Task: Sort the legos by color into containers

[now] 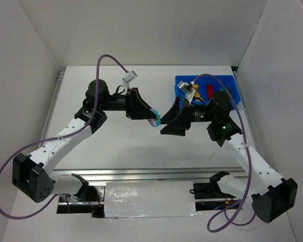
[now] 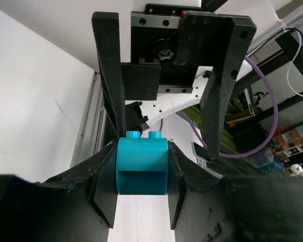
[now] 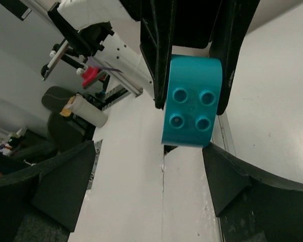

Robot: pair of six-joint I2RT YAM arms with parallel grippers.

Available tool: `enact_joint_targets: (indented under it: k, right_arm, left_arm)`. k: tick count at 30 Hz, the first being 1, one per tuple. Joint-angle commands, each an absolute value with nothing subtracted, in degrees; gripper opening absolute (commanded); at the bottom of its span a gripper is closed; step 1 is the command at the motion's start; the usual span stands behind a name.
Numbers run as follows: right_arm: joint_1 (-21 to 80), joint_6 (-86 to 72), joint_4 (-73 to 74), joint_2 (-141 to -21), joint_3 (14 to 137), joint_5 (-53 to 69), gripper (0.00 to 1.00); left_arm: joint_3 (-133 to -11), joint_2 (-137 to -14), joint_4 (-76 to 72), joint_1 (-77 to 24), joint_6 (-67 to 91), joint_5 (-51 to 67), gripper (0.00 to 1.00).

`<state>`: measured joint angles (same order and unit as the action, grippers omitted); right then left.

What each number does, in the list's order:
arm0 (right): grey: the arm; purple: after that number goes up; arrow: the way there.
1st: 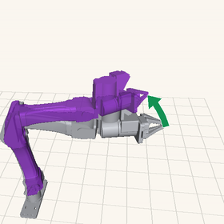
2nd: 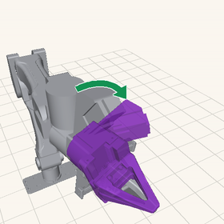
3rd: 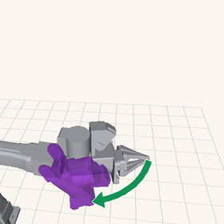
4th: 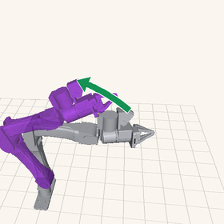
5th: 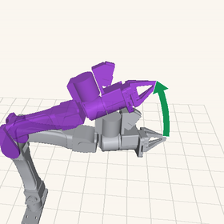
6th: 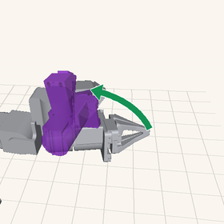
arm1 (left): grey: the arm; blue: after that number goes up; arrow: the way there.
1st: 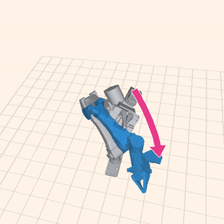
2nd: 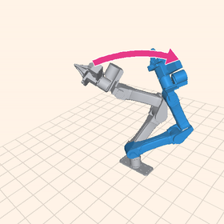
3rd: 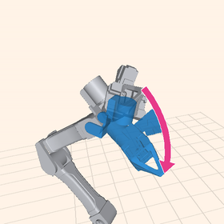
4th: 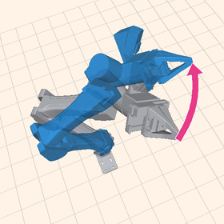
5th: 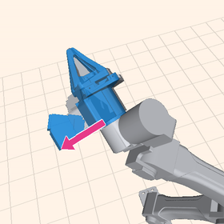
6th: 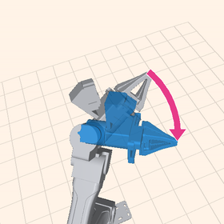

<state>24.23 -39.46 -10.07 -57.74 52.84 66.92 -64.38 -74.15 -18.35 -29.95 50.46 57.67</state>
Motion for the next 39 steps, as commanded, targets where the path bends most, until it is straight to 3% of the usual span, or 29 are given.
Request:
enact_joint_targets:
  k: [1, 10, 12, 13, 14, 16, 17, 18, 22, 23, 25, 29, 36, 39]
  right_arm:
    - [26.2, -42.3, -18.2, -57.0, 51.9, 62.4, 0.92]
    - [27.2, -45.7, -22.3, -60.3, 52.2, 56.4, 0.68]
    - [28.1, -46.3, -24.0, -61.6, 52.8, 57.5, 0.47]
    - [28.6, -46.2, -24.2, -62.0, 53.1, 58.0, 0.18]
    - [28.9, -46.1, -23.7, -62.2, 53.3, 57.8, 0.00]
    - [29.5, -47.5, -27.1, -62.4, 52.3, 58.6, 0.00]
    - [29.5, -48.2, -27.9, -62.3, 51.4, 58.5, 0.00]
    - [29.4, -47.5, -26.2, -62.2, 51.3, 57.9, 0.00]
    - [28.8, -36.3, -7.1, -63.6, 55.4, 47.8, 0.00]
    - [28.6, -32.6, 1.9, -64.5, 56.9, 39.3, 0.00]
    - [27.9, -29.0, 9.8, -67.9, 61.1, 29.1, 0.00]
    - [25.0, -28.0, 24.9, -77.0, 69.2, 4.0, 0.00]
    - [17.1, -22.7, 33.1, -98.6, 88.1, -12.3, 0.00]
    - [14.6, -20.4, 39.4, -109.0, 103.9, -14.9, 0.00]
  left_arm:
    - [-64.3, -72.6, -25.2, -30.6, 52.9, 60.7, 0.00]
    - [-64.0, -71.1, -22.6, -30.8, 52.1, 59.8, 0.00]
    - [-64.1, -70.8, -20.5, -30.7, 51.2, 58.6, 0.00]
    - [-64.2, -70.8, -19.5, -30.7, 50.6, 58.1, 0.00]
    - [-64.4, -70.6, -18.5, -30.8, 49.5, 57.5, 0.03]
    - [-65.2, -70.4, -14.0, -30.7, 47.2, 54.6, 0.21]
    - [-65.6, -70.3, -12.1, -30.7, 46.1, 53.1, 0.66]
    - [-66.9, -70.1, -6.5, -30.7, 44.7, 51.3, 0.99]
    - [-69.7, -68.6, 7.4, -30.5, 38.3, 34.0, 1.00]
    - [-70.4, -68.6, 10.8, -30.2, 37.9, 29.7, 0.99]
    - [-73.6, -69.0, 22.4, -29.6, 38.0, 14.3, 0.99]
    - [-77.2, -70.1, 38.6, -26.8, 42.1, -5.2, 1.00]
    - [-70.5, -65.6, 41.9, -23.1, 42.5, -6.6, 1.00]
    - [-68.0, -63.4, 42.2, -22.7, 41.4, -6.2, 1.00]
